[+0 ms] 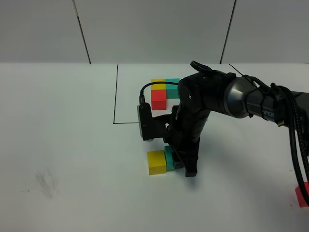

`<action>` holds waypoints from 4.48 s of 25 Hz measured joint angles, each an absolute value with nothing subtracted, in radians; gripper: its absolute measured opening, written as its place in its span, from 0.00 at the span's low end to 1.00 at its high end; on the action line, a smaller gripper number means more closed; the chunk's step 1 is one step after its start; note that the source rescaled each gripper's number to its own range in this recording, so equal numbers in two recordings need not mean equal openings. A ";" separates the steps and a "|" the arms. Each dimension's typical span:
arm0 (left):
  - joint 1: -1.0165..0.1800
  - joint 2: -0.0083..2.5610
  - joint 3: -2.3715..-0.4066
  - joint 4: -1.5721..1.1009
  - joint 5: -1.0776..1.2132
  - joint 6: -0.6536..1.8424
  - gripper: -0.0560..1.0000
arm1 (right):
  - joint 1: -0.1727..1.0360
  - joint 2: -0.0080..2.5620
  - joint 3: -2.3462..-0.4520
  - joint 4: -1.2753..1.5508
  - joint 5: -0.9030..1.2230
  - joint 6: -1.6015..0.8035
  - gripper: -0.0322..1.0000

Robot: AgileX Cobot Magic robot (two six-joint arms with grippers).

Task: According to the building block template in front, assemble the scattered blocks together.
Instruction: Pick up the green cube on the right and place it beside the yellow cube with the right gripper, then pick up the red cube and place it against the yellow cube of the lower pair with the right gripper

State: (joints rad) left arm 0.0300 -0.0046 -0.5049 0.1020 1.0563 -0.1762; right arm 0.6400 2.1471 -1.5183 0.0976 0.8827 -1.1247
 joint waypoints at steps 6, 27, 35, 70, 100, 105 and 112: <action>0.030 -0.005 -0.505 0.102 1.056 -0.176 0.66 | 0.640 2.164 -1.519 0.101 0.878 -1.125 0.04; 0.030 -0.005 -0.505 0.102 1.056 -0.176 0.66 | 0.640 2.185 -1.521 0.121 0.839 -1.108 0.04; 0.030 -0.005 -0.505 0.102 1.056 -0.175 0.66 | 0.640 2.185 -1.521 0.122 0.841 -1.087 0.04; 0.030 -0.005 -0.505 0.102 1.056 -0.175 0.66 | 0.628 2.111 -1.546 0.048 0.931 -0.779 0.66; 0.030 -0.005 -0.505 0.102 1.056 -0.175 0.66 | 0.057 1.479 -0.821 -0.209 0.765 0.164 0.66; 0.030 -0.005 -0.505 0.102 1.056 -0.176 0.66 | 0.039 1.478 -0.797 -0.189 0.740 0.189 0.66; 0.030 -0.005 -0.505 0.102 1.056 -0.176 0.66 | 0.039 1.480 -0.750 -0.144 0.732 0.189 0.66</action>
